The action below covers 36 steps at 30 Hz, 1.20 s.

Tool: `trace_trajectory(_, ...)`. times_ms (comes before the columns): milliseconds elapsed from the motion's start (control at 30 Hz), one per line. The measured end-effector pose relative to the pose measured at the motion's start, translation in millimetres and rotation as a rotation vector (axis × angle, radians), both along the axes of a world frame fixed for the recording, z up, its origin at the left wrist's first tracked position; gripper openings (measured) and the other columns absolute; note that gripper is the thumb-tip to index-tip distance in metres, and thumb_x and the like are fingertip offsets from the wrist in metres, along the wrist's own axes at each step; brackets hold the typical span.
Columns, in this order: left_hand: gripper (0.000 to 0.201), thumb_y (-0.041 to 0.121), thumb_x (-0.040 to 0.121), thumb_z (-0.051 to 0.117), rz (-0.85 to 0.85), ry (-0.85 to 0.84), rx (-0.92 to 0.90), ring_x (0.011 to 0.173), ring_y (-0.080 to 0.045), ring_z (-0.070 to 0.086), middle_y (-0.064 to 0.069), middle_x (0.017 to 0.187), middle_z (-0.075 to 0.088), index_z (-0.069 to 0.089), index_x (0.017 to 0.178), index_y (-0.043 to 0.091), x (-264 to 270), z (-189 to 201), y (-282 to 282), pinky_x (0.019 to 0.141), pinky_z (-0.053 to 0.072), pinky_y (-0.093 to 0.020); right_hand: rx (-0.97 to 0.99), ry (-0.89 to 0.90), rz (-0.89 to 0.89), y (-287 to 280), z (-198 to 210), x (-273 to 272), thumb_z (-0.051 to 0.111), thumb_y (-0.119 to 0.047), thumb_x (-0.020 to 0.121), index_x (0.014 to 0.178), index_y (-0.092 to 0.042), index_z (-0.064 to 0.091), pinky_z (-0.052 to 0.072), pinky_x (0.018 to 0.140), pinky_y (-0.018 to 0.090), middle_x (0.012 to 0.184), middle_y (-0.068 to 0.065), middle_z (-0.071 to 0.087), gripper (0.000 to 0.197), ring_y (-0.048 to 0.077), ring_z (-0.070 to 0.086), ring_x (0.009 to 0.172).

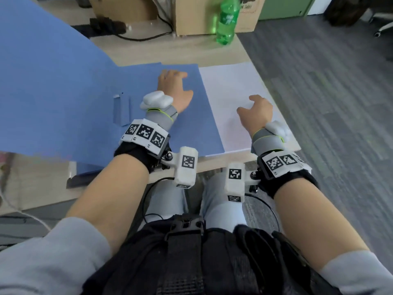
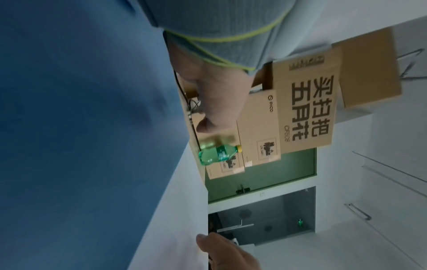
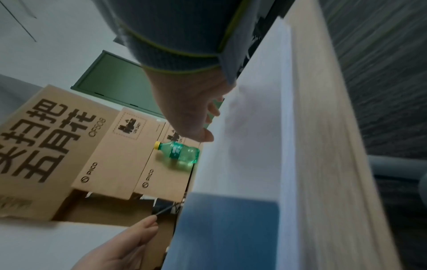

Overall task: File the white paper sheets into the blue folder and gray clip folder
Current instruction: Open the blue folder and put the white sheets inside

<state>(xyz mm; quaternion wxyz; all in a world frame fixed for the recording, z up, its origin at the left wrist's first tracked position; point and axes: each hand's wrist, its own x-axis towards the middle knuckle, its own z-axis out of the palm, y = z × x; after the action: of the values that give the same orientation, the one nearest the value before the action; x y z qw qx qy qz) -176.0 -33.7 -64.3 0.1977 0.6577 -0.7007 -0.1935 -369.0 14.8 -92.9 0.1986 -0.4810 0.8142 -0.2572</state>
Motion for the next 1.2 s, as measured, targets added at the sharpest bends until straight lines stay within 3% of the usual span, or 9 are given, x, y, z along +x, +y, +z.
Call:
trace_trajectory(100,0.042,0.011,0.086,0.053,-0.105,0.086,0.055,0.133,-0.027,0.036,-0.012,0.138,0.047,0.055,0.128,0.015,-28.9,-11.3,-6.0,0.111,0.029,-0.033,0.103,0.168,-0.078,7.9,-7.7,-27.0,0.051,-0.023,0.086,0.123,-0.005,0.049,0.035,0.099,0.043,0.133,0.014,0.046,0.041,0.032,0.037,0.128)
trace_trajectory(233,0.037,0.009,0.083,0.053,-0.153,0.169,0.132,0.122,-0.021,0.052,-0.006,0.130,0.057,0.063,0.116,0.022,-59.1,-21.4,-5.9,0.097,0.040,-0.024,0.148,0.199,-0.119,13.9,-16.8,-40.8,0.052,-0.031,0.089,0.123,-0.003,0.045,0.034,0.094,0.041,0.132,0.014,0.039,0.045,0.032,0.033,0.125)
trace_trajectory(467,0.031,0.005,0.085,0.055,-0.274,0.188,0.170,0.118,-0.017,0.056,-0.003,0.124,0.064,0.067,0.113,0.013,-95.8,-32.7,-3.2,0.081,0.032,-0.009,0.066,0.222,-0.047,17.1,-23.6,-53.5,0.056,-0.035,0.086,0.114,-0.007,0.057,0.035,0.092,0.039,0.127,0.009,0.042,0.039,0.031,0.038,0.118)
trace_trajectory(633,0.032,-0.001,0.082,0.057,-0.239,0.286,0.224,0.115,-0.017,0.059,-0.007,0.124,0.062,0.066,0.112,0.007,-97.0,-39.7,-6.8,0.080,0.034,-0.004,-0.008,0.169,-0.058,17.7,-27.1,-59.6,0.061,-0.034,0.083,0.114,-0.010,0.061,0.038,0.093,0.039,0.124,0.008,0.047,0.039,0.030,0.042,0.116)
trace_trajectory(767,0.031,0.003,0.081,0.062,-0.243,0.321,0.256,0.117,-0.015,0.058,-0.006,0.123,0.063,0.066,0.111,0.010,-93.1,-41.3,-9.3,0.094,0.038,-0.014,-0.034,0.170,-0.064,15.8,-25.5,-60.8,0.062,-0.031,0.082,0.111,-0.009,0.064,0.040,0.092,0.038,0.121,0.009,0.051,0.037,0.030,0.044,0.114)
trace_trajectory(900,0.032,0.005,0.081,0.062,-0.240,0.314,0.253,0.116,-0.011,0.057,-0.001,0.124,0.063,0.066,0.112,0.012,-91.4,-42.7,-9.7,0.083,0.033,-0.005,-0.030,0.184,-0.058,15.9,-22.9,-59.9,0.062,-0.029,0.082,0.108,-0.007,0.065,0.040,0.091,0.038,0.120,0.010,0.051,0.034,0.031,0.044,0.113)
trace_trajectory(967,0.032,0.004,0.081,0.062,-0.250,0.333,0.255,0.117,-0.012,0.057,-0.002,0.124,0.062,0.066,0.112,0.011,-91.0,-42.5,-9.4,0.083,0.034,-0.005,-0.036,0.193,-0.059,16.5,-21.1,-59.2,0.062,-0.027,0.082,0.108,-0.007,0.065,0.041,0.090,0.039,0.119,0.010,0.052,0.033,0.031,0.044,0.112)
trace_trajectory(1100,0.032,0.004,0.082,0.063,-0.258,0.381,0.294,0.115,-0.008,0.056,0.000,0.123,0.063,0.065,0.113,0.011,-87.9,-41.5,-9.0,0.089,0.037,-0.012,-0.089,0.098,-0.066,12.6,-14.4,-56.3,0.062,-0.015,0.079,0.113,-0.006,0.060,0.041,0.082,0.034,0.119,0.011,0.054,0.035,0.030,0.051,0.108)
trace_trajectory(1200,0.032,0.007,0.083,0.064,-0.251,0.383,0.299,0.111,-0.004,0.055,0.005,0.119,0.062,0.065,0.114,0.014,-86.8,-41.3,-9.8,0.088,0.034,-0.010,0.014,0.067,-0.059,9.3,-7.5,-51.9,0.056,-0.016,0.082,0.117,-0.008,0.054,0.038,0.072,0.032,0.117,0.013,0.059,0.036,0.034,0.057,0.102)
